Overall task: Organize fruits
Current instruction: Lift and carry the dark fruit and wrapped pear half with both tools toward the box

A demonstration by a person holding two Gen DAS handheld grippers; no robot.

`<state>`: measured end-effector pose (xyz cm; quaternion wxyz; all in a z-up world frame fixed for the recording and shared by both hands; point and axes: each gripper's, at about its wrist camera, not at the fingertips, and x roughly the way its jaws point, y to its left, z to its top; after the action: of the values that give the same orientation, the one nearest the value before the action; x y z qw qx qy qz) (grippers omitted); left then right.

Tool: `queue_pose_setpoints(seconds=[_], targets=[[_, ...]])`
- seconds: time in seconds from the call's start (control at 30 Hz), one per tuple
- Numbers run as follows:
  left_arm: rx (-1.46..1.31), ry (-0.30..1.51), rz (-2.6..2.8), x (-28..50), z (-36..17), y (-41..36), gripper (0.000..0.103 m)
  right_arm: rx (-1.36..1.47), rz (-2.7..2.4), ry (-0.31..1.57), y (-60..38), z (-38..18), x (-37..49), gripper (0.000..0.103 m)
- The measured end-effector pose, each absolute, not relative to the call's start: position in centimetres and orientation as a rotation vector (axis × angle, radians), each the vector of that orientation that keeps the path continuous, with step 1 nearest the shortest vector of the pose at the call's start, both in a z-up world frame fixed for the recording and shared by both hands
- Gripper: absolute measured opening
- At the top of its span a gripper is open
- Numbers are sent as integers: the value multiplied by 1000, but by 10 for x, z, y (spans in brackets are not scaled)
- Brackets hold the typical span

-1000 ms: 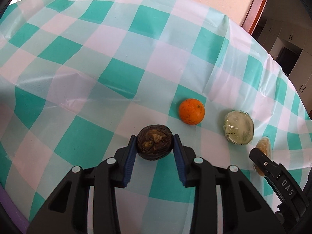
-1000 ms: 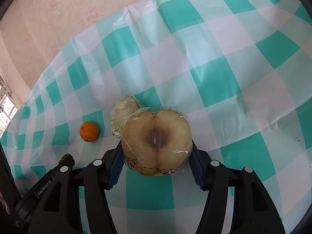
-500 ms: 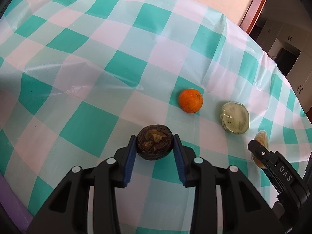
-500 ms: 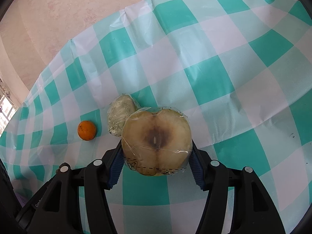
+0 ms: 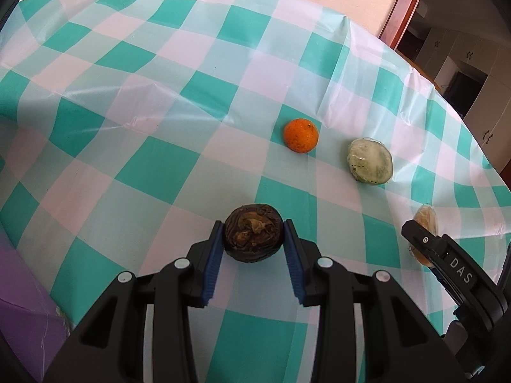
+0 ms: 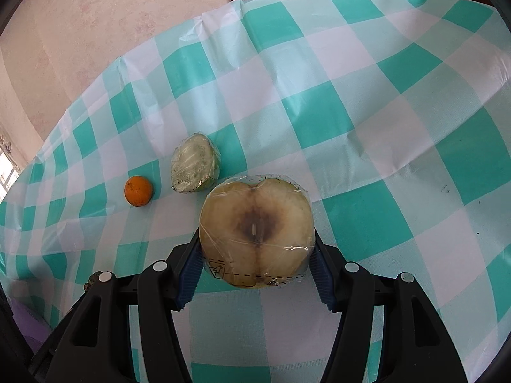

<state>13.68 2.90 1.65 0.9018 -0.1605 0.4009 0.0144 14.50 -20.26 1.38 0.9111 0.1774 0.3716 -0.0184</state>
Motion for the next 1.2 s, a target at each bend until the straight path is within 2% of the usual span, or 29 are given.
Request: queue_pose_setpoints(seconds=[1.2], targets=[[-123, 830, -67, -44, 16, 12, 37, 242, 105, 819, -159, 8, -12, 58]])
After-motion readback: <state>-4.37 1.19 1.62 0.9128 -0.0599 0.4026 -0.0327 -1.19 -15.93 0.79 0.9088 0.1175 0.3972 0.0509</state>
